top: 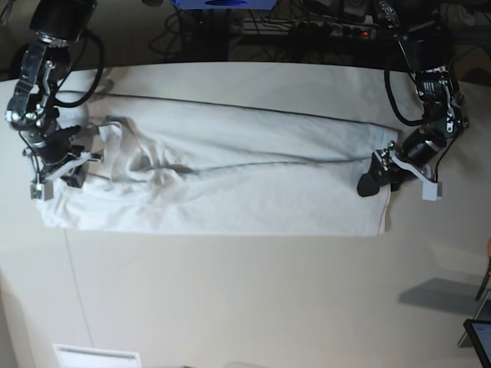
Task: Fold the T-shirt properly
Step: 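Hold the shirt ends with both grippers and stretch the rectangle flat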
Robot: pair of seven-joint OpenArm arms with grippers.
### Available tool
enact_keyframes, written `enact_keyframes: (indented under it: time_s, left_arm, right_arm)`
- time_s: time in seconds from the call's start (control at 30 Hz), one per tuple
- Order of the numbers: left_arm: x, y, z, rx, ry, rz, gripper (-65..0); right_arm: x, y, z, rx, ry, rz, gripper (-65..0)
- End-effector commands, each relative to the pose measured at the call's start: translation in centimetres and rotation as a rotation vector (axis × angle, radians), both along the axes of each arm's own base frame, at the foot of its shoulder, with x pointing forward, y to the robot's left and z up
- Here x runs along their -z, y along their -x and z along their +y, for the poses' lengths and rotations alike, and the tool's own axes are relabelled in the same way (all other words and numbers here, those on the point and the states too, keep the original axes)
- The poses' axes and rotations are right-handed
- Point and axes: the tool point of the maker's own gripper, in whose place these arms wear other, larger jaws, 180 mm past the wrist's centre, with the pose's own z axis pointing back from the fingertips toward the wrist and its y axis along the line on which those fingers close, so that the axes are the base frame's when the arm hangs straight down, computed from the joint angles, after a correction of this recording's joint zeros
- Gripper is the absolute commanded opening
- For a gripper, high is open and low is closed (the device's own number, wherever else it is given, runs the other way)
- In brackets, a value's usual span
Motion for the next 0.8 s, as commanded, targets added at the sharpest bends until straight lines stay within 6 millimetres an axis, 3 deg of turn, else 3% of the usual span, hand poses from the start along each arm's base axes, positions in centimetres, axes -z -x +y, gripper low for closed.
enact_keyframes:
  time_s: [0.0, 0.07, 0.1, 0.3, 0.47, 0.67, 0.77]
  left_arm:
    - [2.0, 1.2, -0.3, 0.05, -0.067, 0.101, -10.4]
    - [2.9, 1.6, -0.9, 0.062, -0.093, 0.128, -13.1]
    - [3.3, 1.7, -1.3, 0.067, -0.099, 0.137, -17.8]
    - [3.6, 1.8, -1.6, 0.073, -0.109, 0.147, -65.0]
    - [2.8, 1.5, -0.8, 0.078, -0.141, 0.13, -65.0]
    - [-1.2, 0.7, -0.3, 0.041, -0.238, 0.048, -65.0]
    - [-3.8, 0.3, -1.1, 0.042, -0.285, -0.012, -65.0]
  right_arm:
    - [-1.7, -1.1, -0.4, -0.002, 0.009, -0.061, -63.3]
    - [-1.7, -1.1, -0.4, -0.002, 0.009, -0.061, -63.3]
    - [-1.7, -1.1, -0.4, -0.002, 0.009, -0.061, -63.3]
    - [-1.7, -1.0, -0.4, -0.002, 0.009, -0.06, -63.3]
    - [-1.6, -1.0, -0.4, -0.001, 0.008, -0.058, -63.3]
    - [-1.6, -1.0, -0.4, -0.001, 0.008, -0.058, -63.3]
    - [-1.6, -1.0, -0.4, -0.001, 0.008, -0.058, -63.3]
